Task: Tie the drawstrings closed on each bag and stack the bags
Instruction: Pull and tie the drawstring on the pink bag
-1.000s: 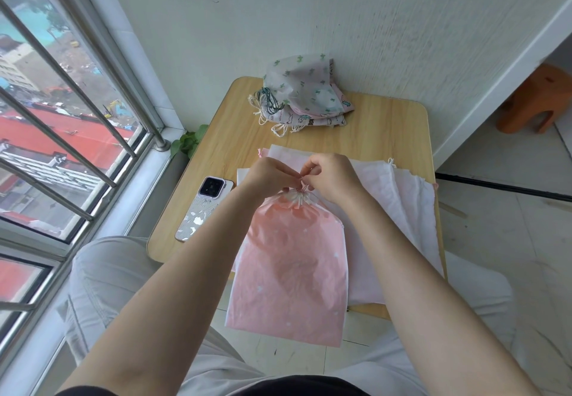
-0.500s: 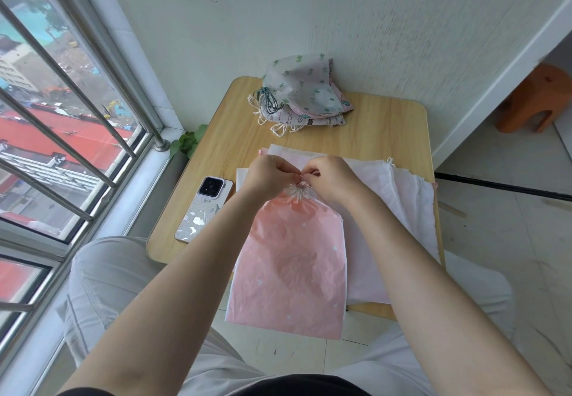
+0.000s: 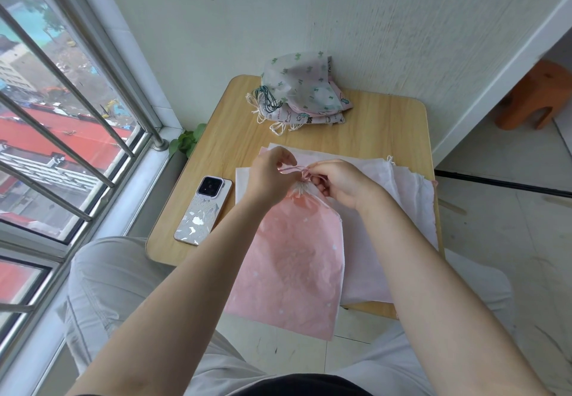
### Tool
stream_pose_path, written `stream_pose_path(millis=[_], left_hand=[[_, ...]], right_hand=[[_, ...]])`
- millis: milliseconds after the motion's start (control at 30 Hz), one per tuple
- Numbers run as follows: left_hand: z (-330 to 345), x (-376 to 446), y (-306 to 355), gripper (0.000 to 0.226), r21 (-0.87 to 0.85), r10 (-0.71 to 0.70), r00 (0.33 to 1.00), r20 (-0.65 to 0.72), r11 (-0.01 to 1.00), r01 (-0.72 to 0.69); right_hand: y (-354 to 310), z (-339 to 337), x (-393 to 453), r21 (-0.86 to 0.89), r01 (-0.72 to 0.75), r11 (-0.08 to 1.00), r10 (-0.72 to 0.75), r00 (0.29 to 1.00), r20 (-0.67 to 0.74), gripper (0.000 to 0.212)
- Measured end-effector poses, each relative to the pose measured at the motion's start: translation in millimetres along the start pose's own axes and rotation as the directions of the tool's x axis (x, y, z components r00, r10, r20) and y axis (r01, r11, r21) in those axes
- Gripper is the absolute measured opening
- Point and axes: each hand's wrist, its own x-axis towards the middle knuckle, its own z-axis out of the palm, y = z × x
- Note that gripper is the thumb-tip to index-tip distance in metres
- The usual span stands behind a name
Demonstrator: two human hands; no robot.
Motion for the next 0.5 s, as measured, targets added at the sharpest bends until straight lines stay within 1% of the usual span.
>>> stream_pose_path(millis=[67,100,167,233,300,400,433,500], left_hand=[[0.6,0.0,-3.7,0.018,0.130,0.072,0.996,-0.059,0.989,-0.063],[0.3,0.0,-4.5,0.014,0.184,0.095,0.994,-0.062,0.979,-0.082],[-0.9,0.2,-4.2,0.008,0.225,0.095,0.995,-0.012,0.970,-0.090],[-2.1,-0.2,-1.7,0.008,0.195,0.066,0.997,0.042,0.978,-0.073],[-2.1,-0.6,1.0,0.013,0.181,0.050,0.998,0.045,0.982,-0.058],[-1.8,0.4,1.6,0.018,0.221,0.016,0.999,0.037,0.975,-0.024],[-2.5,0.9,0.8,0.018,0.189,-0.027,0.998,0.048,0.982,0.017],[-2.3,2.2,0.4,0.017,0.052,-0.118,0.989,0.084,0.992,0.114]], right_hand=[[-0.4,0.1,-0.1,0.042,-0.032,0.999,0.032,0.999,-0.017,0.027],[-0.7,0.0,-0.6,0.050,-0.042,0.998,0.043,0.999,-0.023,0.027],[-1.3,0.0,-0.3,0.066,-0.052,0.996,0.054,0.998,-0.032,0.025],[-2.0,0.8,0.5,0.082,-0.044,0.996,0.047,0.998,-0.035,0.022],[-2.2,1.0,1.1,0.067,-0.022,0.998,0.024,0.999,-0.030,0.020],[0.2,-1.0,1.6,0.056,0.008,0.998,-0.008,1.000,-0.006,0.012],[1.7,-2.7,2.3,0.064,0.011,0.998,-0.011,1.000,-0.007,0.010],[4.7,-7.0,3.6,0.058,0.019,0.998,-0.017,0.999,-0.028,0.012]])
